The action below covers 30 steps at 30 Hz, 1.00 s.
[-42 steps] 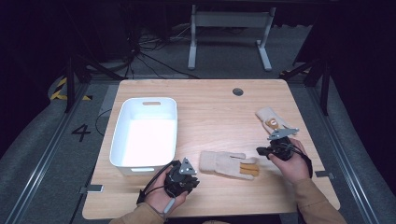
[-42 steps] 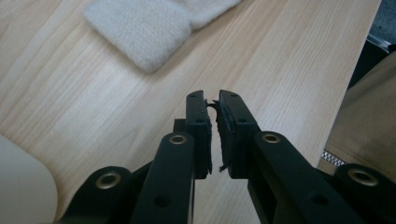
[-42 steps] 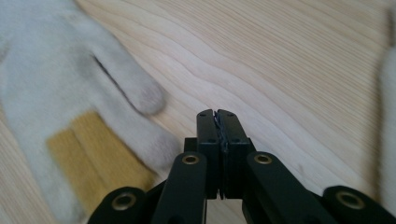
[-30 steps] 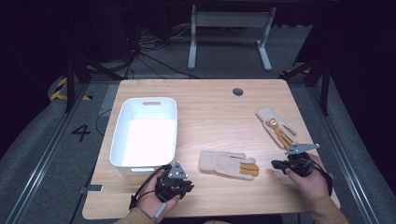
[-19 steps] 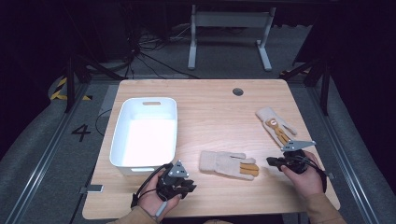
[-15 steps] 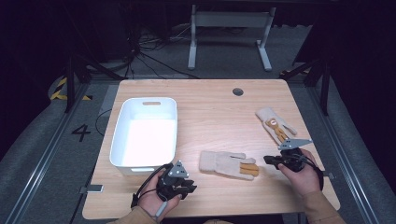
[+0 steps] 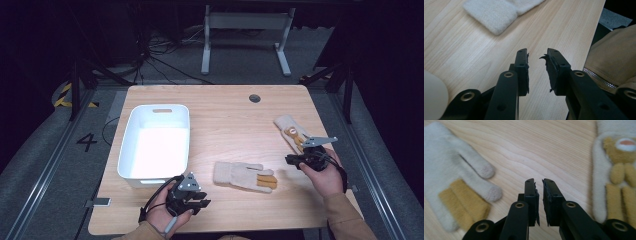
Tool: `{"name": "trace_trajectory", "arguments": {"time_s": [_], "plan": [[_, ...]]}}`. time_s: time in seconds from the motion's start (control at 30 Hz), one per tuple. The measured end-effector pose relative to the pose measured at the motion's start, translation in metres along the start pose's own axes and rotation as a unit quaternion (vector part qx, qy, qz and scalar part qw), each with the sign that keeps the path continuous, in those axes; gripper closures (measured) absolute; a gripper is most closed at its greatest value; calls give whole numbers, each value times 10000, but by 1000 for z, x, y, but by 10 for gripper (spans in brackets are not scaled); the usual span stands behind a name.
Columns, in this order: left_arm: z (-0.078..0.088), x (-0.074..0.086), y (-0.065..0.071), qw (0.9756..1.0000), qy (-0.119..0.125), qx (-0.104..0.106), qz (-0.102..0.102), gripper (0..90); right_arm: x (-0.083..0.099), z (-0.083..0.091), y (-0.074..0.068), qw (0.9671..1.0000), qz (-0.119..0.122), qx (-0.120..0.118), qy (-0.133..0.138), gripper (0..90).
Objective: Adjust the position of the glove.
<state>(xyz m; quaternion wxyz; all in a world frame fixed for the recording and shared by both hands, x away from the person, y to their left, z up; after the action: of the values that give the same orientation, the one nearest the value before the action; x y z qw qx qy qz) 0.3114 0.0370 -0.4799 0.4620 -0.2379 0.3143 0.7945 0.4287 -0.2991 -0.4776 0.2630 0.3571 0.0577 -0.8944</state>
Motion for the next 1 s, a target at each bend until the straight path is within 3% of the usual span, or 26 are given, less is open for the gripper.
{"name": "trace_trajectory", "arguments": {"time_s": [0.03, 0.2, 0.43, 0.53, 0.67, 0.83, 1.0], "plan": [[1, 0, -3, 10000, 11, -1, 67, 710, 0, -1, 5, 10000, -55, 38, -40, 814], [4, -2, -5, 10000, 64, -21, 25, 701, -1, -3, 12, 9998, -102, 128, -99, 794], [5, -2, -6, 9999, 75, 82, 58, 675, -9, -2, 20, 9991, -266, 300, 128, 679], [5, -3, -7, 9998, 144, 91, 46, 663, -12, -3, 24, 9988, -206, 404, 189, 647], [4, -5, -9, 9997, 179, 129, 70, 652, -20, -6, 36, 9980, -220, 572, 159, 557], [4, -6, -13, 9996, 170, 203, 97, 646, -26, -14, 50, 9969, -105, 776, 0, 515], [2, -8, -13, 9996, 194, 203, 75, 635, -28, -22, 65, 9958, -196, 889, -78, 478]]}}
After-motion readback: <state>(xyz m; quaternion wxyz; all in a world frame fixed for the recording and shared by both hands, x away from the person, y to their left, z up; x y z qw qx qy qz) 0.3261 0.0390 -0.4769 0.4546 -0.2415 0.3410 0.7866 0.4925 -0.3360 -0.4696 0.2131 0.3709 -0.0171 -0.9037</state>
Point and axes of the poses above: each handheld gripper's, and its own axes: z roughly backward along the jaws, x roughly out of its underside, y roughly to its right, the point moved 8 cm from there along -z, roughly forward along the jaws, and after that the axes turned 8 degrees about x, right-handed, at the moved point
